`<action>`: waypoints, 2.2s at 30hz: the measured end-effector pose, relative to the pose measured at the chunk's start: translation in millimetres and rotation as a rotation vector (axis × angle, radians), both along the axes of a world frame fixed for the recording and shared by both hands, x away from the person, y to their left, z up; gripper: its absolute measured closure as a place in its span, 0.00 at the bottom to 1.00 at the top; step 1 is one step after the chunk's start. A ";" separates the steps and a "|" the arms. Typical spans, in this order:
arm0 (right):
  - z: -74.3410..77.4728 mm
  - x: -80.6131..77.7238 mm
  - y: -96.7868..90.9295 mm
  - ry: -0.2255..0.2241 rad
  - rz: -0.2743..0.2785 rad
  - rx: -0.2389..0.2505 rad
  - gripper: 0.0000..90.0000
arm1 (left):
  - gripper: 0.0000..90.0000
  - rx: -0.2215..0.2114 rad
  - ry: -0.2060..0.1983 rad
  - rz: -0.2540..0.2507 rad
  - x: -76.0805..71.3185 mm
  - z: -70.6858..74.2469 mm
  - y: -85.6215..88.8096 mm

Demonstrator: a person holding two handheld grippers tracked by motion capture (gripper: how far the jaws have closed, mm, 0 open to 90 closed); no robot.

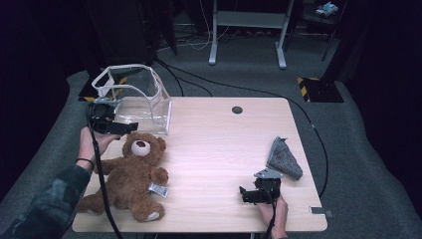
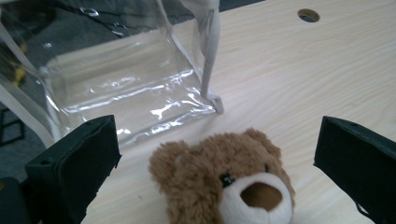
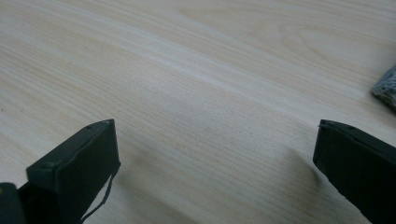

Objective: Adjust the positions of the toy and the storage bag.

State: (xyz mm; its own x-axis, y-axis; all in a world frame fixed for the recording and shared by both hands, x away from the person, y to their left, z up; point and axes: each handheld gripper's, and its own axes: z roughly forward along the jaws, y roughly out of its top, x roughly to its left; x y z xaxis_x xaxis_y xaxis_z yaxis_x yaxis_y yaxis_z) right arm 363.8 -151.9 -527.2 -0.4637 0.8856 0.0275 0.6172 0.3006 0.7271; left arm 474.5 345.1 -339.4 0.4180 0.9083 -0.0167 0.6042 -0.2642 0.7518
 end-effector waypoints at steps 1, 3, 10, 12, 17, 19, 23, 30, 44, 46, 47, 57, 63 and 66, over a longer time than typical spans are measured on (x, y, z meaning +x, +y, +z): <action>-1.0 1.6 0.6 -0.001 0.008 -0.012 0.00 | 0.00 0.000 0.000 0.000 0.0 0.0 0.0; -1.5 2.0 2.0 0.000 0.005 -0.016 0.00 | 0.00 0.018 -0.031 0.003 8.6 6.4 -5.2; -3.0 3.2 3.3 0.003 -0.002 -0.033 0.00 | 0.00 0.031 -0.081 0.019 33.5 16.4 -21.1; -3.0 3.4 2.3 0.004 0.003 -0.035 0.00 | 0.00 0.031 -0.081 0.017 37.5 16.3 -23.5; -2.9 3.6 1.7 0.005 0.001 -0.030 0.00 | 0.00 0.055 -0.090 0.005 56.6 15.2 -38.7; -3.2 3.3 2.7 0.002 -0.013 -0.016 0.00 | 0.01 0.066 -0.103 0.010 63.5 14.0 -46.4; -3.2 3.2 2.8 0.003 -0.011 -0.014 0.01 | 0.09 0.107 -0.106 -0.005 75.9 12.4 -59.2; -3.0 3.1 1.2 0.002 0.007 -0.010 0.02 | 0.26 0.191 -0.148 0.019 96.1 7.4 -78.4; -2.9 3.1 0.4 -0.004 0.014 -0.028 0.03 | 0.78 0.204 -0.091 0.008 115.5 -10.4 -84.5; -2.9 3.1 0.9 -0.004 0.010 -0.025 0.03 | 0.85 0.202 -0.091 -0.004 117.3 -15.6 -87.8; -2.9 3.2 0.3 -0.005 0.016 -0.031 0.03 | 0.87 0.202 -0.095 -0.006 117.6 -16.5 -89.2; -2.9 3.0 1.0 -0.003 0.011 -0.024 0.03 | 0.93 0.205 -0.120 -0.041 120.7 -17.0 -102.1; -3.0 3.0 1.8 -0.004 0.002 -0.018 0.03 | 0.94 0.205 -0.131 -0.063 120.7 -14.4 -106.5; -3.1 3.0 2.3 -0.005 -0.006 -0.018 0.03 | 0.96 0.213 -0.131 -0.068 120.7 -13.4 -109.6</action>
State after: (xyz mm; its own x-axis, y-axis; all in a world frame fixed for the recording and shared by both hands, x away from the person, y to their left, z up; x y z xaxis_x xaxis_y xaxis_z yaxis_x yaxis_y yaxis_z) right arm 366.9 -149.6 -530.3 -0.4581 0.8888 0.0089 0.6152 0.3098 0.7250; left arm 595.3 235.5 -352.8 0.4641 0.8553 0.2303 0.4807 -0.4616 0.7455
